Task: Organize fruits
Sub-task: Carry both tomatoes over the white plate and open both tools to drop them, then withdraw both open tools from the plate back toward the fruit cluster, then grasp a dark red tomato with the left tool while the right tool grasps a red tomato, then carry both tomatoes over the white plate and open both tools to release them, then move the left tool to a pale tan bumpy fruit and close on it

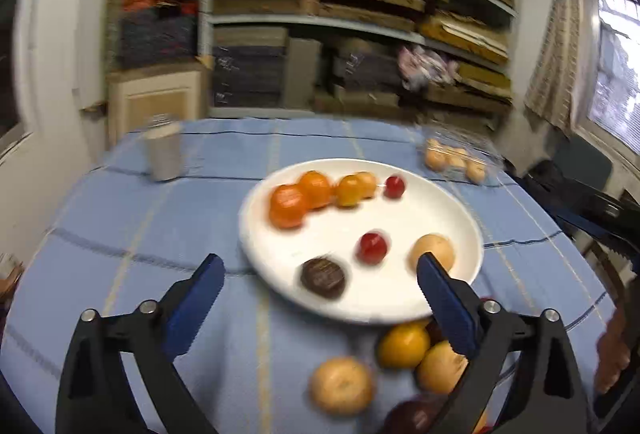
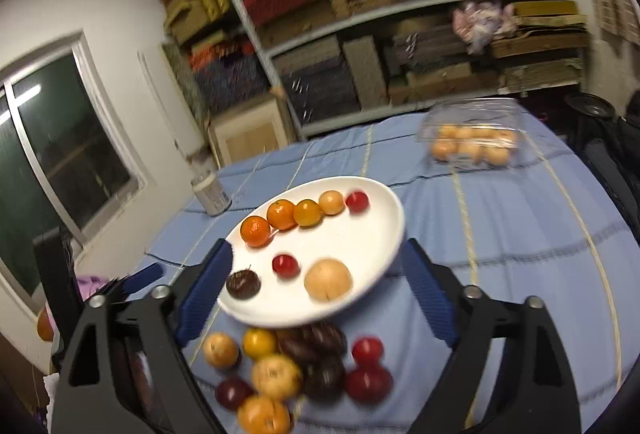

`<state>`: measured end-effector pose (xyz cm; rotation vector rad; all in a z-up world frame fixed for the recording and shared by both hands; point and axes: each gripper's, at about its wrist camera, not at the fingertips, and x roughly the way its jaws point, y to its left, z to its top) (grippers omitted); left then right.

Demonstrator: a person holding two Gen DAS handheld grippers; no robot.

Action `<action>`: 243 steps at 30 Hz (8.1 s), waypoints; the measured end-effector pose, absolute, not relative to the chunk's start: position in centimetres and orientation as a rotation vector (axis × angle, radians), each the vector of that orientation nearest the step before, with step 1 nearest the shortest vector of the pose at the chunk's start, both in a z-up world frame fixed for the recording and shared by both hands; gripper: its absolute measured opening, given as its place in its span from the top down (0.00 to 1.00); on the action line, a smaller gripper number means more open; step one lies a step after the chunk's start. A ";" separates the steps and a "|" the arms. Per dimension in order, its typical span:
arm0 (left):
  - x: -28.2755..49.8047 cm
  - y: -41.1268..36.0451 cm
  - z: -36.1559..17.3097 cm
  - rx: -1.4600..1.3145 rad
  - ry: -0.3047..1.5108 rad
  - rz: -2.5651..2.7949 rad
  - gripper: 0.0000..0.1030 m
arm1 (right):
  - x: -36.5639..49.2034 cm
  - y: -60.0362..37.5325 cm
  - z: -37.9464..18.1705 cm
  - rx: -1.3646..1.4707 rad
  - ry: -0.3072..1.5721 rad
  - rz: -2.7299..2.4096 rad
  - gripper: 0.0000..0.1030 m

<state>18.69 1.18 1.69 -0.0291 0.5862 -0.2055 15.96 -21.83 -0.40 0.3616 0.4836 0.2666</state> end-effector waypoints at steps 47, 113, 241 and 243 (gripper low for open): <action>12.1 3.2 -3.1 0.041 0.736 -0.174 0.04 | 13.3 -27.0 -8.4 0.666 0.722 0.204 0.14; 12.5 2.4 -2.7 0.013 0.733 -0.258 0.63 | 8.0 -14.8 -8.5 0.016 0.751 0.412 0.45; 16.4 0.8 -4.2 0.035 0.806 -0.211 0.60 | 15.4 -23.3 -8.1 0.473 0.784 0.327 0.24; 16.3 0.7 -4.2 0.042 0.806 -0.216 0.60 | 15.4 -23.2 -8.2 0.473 0.792 0.335 0.27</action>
